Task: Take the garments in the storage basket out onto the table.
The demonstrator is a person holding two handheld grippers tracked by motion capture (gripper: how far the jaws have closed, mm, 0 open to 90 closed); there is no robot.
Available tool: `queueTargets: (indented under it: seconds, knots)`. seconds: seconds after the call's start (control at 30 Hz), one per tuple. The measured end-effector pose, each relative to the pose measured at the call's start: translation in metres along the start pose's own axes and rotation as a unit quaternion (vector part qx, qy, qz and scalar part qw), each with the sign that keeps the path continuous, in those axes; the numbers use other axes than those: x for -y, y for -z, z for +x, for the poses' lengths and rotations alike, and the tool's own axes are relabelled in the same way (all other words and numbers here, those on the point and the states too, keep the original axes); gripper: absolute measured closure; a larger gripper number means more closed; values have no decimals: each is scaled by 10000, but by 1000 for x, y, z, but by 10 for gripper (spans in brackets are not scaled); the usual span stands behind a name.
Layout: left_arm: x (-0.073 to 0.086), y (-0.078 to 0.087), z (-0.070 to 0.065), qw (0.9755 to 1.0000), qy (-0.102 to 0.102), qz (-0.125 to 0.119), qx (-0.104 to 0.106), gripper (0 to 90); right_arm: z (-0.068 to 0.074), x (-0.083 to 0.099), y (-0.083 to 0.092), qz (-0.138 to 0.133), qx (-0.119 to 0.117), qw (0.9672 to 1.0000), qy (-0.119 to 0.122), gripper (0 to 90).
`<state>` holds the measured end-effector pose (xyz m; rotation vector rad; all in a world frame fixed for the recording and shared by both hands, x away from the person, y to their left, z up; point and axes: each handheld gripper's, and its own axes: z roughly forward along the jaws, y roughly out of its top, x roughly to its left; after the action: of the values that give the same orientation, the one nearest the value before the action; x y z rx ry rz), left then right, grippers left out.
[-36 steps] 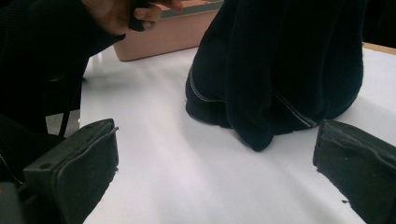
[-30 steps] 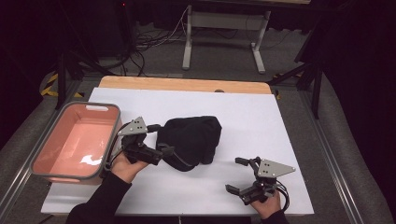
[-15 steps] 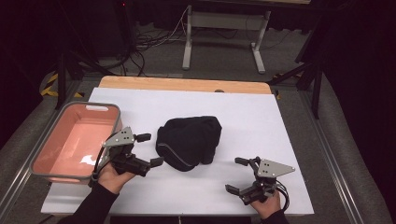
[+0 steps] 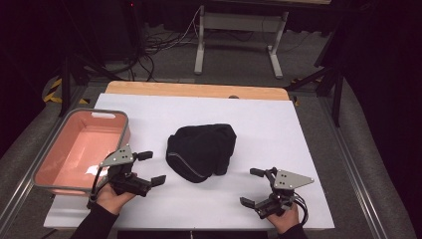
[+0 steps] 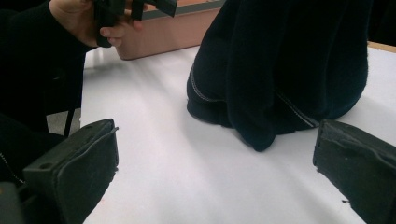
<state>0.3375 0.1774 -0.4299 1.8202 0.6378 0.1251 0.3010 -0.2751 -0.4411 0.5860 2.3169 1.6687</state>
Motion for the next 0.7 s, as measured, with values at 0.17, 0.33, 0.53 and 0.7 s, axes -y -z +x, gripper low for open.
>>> queueTargets:
  seconds: [0.17, 0.33, 0.53, 0.7]
  knots:
    - [12, 0, 2, 10000, 41, 40, 0, 5, 0, 0, 0, -4, -5, 10000, -3, 8]
    - [26, 2, 5, 9999, 114, -41, -41, 4, 0, 0, 0, -4, -3, 10000, -4, 8]
    - [40, 3, 8, 9997, 132, -62, -206, 5, 0, 0, 1, -10, -2, 10000, -6, 8]
    - [47, 3, 10, 9994, 83, -161, -281, 11, 0, 0, 1, -1, -12, 10000, -12, 8]
